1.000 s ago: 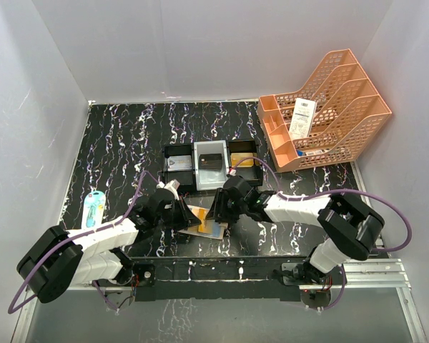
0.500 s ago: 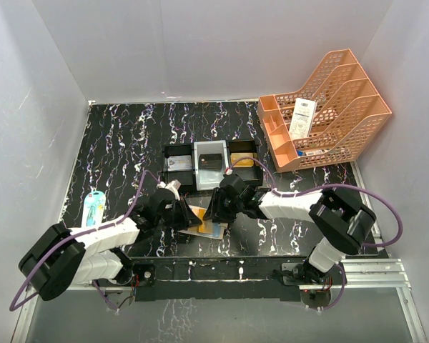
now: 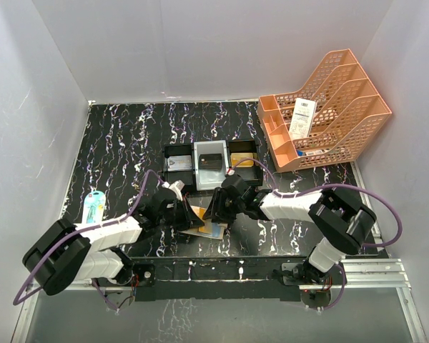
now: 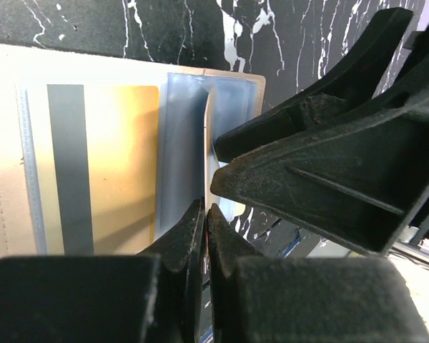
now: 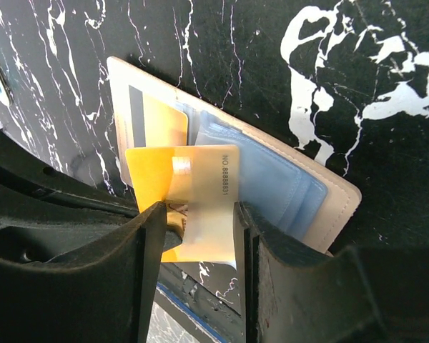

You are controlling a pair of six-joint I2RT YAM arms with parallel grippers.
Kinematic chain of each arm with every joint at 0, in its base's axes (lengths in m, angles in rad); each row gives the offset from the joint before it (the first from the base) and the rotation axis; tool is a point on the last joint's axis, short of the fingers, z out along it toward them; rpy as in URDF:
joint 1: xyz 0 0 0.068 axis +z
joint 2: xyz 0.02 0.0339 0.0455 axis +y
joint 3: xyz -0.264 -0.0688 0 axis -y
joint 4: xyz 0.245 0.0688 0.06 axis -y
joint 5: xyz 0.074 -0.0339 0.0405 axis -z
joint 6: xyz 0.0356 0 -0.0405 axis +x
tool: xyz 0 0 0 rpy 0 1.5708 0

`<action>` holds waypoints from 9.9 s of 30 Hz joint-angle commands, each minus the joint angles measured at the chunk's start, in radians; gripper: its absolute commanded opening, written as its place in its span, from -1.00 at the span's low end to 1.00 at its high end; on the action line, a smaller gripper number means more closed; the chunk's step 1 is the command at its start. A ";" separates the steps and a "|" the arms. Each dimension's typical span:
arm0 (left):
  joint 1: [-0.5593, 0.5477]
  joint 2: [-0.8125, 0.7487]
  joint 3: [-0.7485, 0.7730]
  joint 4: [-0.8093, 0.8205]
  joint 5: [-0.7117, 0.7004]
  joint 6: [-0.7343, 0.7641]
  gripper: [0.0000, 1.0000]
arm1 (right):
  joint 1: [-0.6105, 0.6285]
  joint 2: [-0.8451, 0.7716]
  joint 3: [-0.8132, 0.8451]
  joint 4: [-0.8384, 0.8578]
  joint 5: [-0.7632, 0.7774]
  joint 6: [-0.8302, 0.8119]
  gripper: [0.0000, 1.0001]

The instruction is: Take the credit cards out of the card holder

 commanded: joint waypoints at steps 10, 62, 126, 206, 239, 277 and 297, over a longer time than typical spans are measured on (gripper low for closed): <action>-0.004 -0.196 0.041 -0.193 -0.113 0.057 -1.00 | -0.018 -0.140 -0.078 0.182 -0.055 -0.048 0.35; 0.270 -0.488 -0.056 0.142 0.402 -0.053 -1.00 | -0.138 -0.407 -0.246 0.697 -0.402 -0.016 0.37; 0.269 -0.400 -0.149 0.526 0.542 -0.217 -1.00 | -0.136 -0.140 -0.230 1.151 -0.458 0.295 -0.75; 0.371 -0.296 0.599 -0.898 -0.254 0.591 0.97 | -0.250 -0.586 0.024 0.118 0.177 -1.134 -1.00; 0.596 -0.474 0.413 -0.771 -0.221 0.631 0.97 | -0.333 0.047 0.328 0.038 0.357 -1.802 -1.00; 0.597 -0.437 0.408 -0.751 -0.159 0.651 0.97 | -0.363 0.254 0.316 0.259 0.261 -1.865 -0.36; 0.596 -0.426 0.405 -0.744 -0.128 0.657 0.97 | -0.371 0.199 0.324 0.144 0.205 -1.845 -0.06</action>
